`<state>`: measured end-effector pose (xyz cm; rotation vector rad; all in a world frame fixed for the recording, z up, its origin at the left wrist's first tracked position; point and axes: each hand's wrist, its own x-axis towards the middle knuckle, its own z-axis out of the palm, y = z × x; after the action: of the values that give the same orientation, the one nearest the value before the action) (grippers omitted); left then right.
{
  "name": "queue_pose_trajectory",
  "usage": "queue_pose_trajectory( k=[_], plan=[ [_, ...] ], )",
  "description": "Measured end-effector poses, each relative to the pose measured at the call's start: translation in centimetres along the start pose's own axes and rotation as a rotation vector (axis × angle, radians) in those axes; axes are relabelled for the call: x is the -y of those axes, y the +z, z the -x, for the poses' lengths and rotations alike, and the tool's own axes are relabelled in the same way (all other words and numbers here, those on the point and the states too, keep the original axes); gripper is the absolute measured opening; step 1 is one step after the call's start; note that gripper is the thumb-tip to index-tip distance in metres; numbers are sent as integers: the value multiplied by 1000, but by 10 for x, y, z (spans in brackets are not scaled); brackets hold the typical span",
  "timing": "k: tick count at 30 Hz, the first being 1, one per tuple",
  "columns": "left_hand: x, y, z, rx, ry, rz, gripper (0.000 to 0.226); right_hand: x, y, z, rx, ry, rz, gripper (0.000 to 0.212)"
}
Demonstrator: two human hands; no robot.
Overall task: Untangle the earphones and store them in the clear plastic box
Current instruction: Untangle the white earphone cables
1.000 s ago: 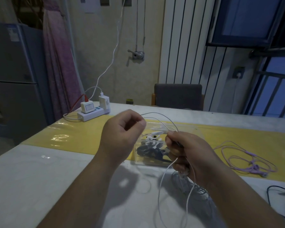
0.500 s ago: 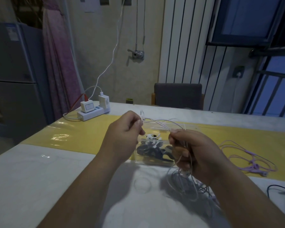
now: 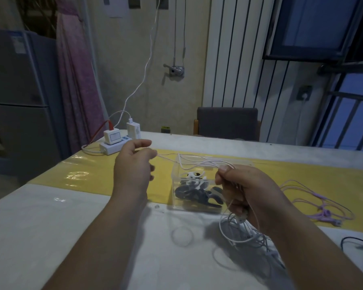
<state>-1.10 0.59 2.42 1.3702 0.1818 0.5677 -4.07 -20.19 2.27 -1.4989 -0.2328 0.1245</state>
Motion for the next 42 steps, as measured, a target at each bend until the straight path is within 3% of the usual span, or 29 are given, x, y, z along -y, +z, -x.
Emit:
queue_pose_trajectory(
  k=[4, 9, 12, 15, 20, 24, 27, 30, 34, 38, 40, 42],
  plan=[
    [-1, 1, 7, 60, 261, -199, 11, 1, 3, 1, -15, 20, -14, 31],
    [-6, 0, 26, 325, 841, -269, 8, 2, 5, 3, 3, 53, -53, 33],
    [-4, 4, 32, 469, 949, -361, 26, 3, 6, 3, 13, 64, -51, 39],
    [-1, 9, 33, 501, 995, -436, 39, 2, 7, 3, 19, 65, -39, 45],
    [-1, 7, 29, 577, 992, -514, 66, 2, 8, 4, 8, 74, -46, 35],
    [2, 11, 30, 517, 1002, -568, 53, 2, 7, 3, 16, 87, -34, 32],
    [3, 11, 31, 498, 810, -479, 62, 2, 6, 3, 20, 91, -34, 30],
    [6, 10, 29, 521, 669, -555, 53, 2, 6, 3, 24, 94, -37, 30],
    [9, 10, 27, 543, 691, -695, 25, 2, 7, 2, 36, 106, -49, 29],
    [11, 12, 25, 582, 715, -775, 18, 1, 6, 2, 60, 102, -86, 30],
    [9, 13, 24, 649, 624, -660, 21, 2, 4, 1, 71, 87, -100, 25],
    [3, 10, 21, 689, 449, -402, 13, 4, 0, 2, 84, 67, -132, 17]
  ],
)
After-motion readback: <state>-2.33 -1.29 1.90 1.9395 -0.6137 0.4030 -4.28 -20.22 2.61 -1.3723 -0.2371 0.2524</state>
